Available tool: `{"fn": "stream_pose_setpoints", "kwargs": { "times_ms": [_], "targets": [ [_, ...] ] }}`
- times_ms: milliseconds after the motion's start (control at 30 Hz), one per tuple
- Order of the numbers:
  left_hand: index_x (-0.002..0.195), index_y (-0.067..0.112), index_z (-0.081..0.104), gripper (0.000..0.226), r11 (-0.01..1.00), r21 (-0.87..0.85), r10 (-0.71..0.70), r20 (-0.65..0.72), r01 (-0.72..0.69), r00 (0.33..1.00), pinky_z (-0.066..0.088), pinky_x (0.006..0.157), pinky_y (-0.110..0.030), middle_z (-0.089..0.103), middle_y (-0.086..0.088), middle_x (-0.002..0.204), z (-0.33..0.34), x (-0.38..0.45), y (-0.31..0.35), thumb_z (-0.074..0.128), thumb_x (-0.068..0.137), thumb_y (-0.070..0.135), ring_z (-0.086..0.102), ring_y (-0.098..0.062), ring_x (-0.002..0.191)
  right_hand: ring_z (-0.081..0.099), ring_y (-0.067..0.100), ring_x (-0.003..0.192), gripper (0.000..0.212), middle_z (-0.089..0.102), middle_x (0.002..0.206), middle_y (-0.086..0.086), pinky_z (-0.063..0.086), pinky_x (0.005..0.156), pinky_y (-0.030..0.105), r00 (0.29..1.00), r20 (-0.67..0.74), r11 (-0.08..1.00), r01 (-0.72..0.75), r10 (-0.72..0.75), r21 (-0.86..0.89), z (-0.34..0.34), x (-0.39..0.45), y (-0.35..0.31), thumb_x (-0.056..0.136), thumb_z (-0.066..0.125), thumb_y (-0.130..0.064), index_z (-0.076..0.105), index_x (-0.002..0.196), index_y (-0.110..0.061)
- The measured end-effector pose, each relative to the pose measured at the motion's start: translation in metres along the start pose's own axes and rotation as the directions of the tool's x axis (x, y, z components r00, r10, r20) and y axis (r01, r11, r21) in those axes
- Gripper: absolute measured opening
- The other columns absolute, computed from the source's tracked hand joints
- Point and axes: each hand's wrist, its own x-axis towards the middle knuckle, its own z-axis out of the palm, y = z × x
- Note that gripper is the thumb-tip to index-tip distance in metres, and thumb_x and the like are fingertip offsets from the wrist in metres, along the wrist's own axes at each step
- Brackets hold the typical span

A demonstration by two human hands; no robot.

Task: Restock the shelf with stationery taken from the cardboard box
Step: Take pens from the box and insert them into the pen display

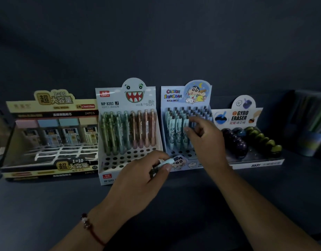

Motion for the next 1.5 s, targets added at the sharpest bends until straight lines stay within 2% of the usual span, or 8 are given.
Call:
{"fn": "stream_pose_setpoints", "kwargs": {
  "times_ms": [133,300,500,767,967,1133,1367,1500],
  "targets": [
    [0.107,0.054,0.051,0.023,1.0,-0.023,0.004,-0.011,-0.005,1.0,0.045,0.058,-0.024,0.063,0.012,0.083,-0.001,-0.002,0.003,0.039,0.088,0.06,0.059,-0.006,0.071,0.056,0.008,0.069,0.03,0.057,0.076,-0.002,0.048,0.064,0.026,0.995,0.059,0.99,-0.089,0.083,0.106,-0.009,-0.01,-0.014,0.094,0.063,-0.028,0.059,0.124,-0.027],
    [0.106,0.058,0.052,0.017,0.999,-0.041,-0.022,-0.054,0.02,0.998,0.053,0.077,-0.032,0.059,0.03,0.102,-0.003,-0.002,0.005,0.054,0.09,0.052,0.059,-0.002,0.093,0.059,-0.006,0.085,0.021,0.063,0.091,-0.019,0.046,0.068,0.01,0.975,0.204,0.978,-0.127,0.092,0.163,-0.034,-0.047,-0.045,0.094,0.059,-0.038,0.063,0.115,-0.036],
    [0.094,0.047,0.059,0.011,1.0,0.003,-0.018,-0.058,0.018,0.998,0.048,0.065,-0.023,0.061,0.029,0.095,-0.001,-0.002,0.01,0.066,0.089,0.039,0.06,0.0,0.083,0.061,-0.006,0.1,0.026,0.063,0.105,-0.028,0.048,0.083,0.013,0.905,0.401,0.935,-0.256,0.142,0.246,-0.061,-0.113,-0.051,0.092,0.063,-0.035,0.063,0.115,-0.047],
    [0.086,0.036,0.065,0.018,0.999,-0.049,0.009,0.046,-0.006,0.999,0.041,0.056,-0.012,0.064,0.026,0.077,0.007,-0.008,0.019,0.074,0.084,0.021,0.06,0.001,0.069,0.06,-0.004,0.11,0.037,0.066,0.116,-0.024,0.048,0.091,0.015,0.881,0.456,0.915,-0.282,0.127,0.29,-0.065,-0.119,-0.053,0.092,0.065,-0.02,0.064,0.119,-0.046],
    [0.088,0.035,0.067,0.017,0.996,-0.071,0.051,0.089,-0.044,0.995,0.048,0.06,-0.015,0.066,0.023,0.083,0.01,-0.012,0.023,0.077,0.081,0.023,0.063,-0.003,0.076,0.067,0.005,0.098,0.024,0.074,0.1,-0.012,0.054,0.09,0.03,0.911,0.38,0.911,-0.285,0.16,0.299,-0.064,-0.123,-0.051,0.09,0.068,-0.014,0.072,0.104,-0.033],
    [0.094,0.039,0.067,0.01,0.995,-0.04,0.099,0.084,-0.096,0.992,0.048,0.068,-0.015,0.066,0.026,0.091,0.008,-0.012,0.022,0.071,0.085,0.038,0.063,0.002,0.085,0.068,0.011,0.088,0.024,0.073,0.092,-0.004,0.057,0.08,0.031,0.922,0.339,0.88,-0.312,0.188,0.359,-0.066,-0.123,-0.047,0.089,0.068,-0.013,0.073,0.093,-0.036],
    [0.102,0.039,0.067,0.016,0.994,0.0,0.108,0.023,-0.108,0.994,0.046,0.074,-0.013,0.062,0.031,0.098,0.006,-0.012,0.018,0.061,0.091,0.047,0.059,0.009,0.092,0.071,0.018,0.086,0.018,0.072,0.088,0.005,0.055,0.062,0.025,0.887,0.204,0.624,-0.439,0.413,0.647,-0.072,-0.111,-0.033,0.089,0.064,-0.007,0.075,0.097,-0.019],
    [0.108,0.037,0.068,0.019,0.982,0.088,0.169,-0.027,-0.166,0.985,0.046,0.075,-0.011,0.063,0.025,0.097,0.004,-0.012,0.014,0.058,0.093,0.042,0.057,0.006,0.096,0.071,0.015,0.082,0.021,0.075,0.093,0.007,0.054,0.058,0.022,0.886,0.097,0.589,-0.38,0.454,0.713,-0.082,-0.088,-0.031,0.091,0.06,-0.007,0.071,0.105,-0.017]
  ]
}}
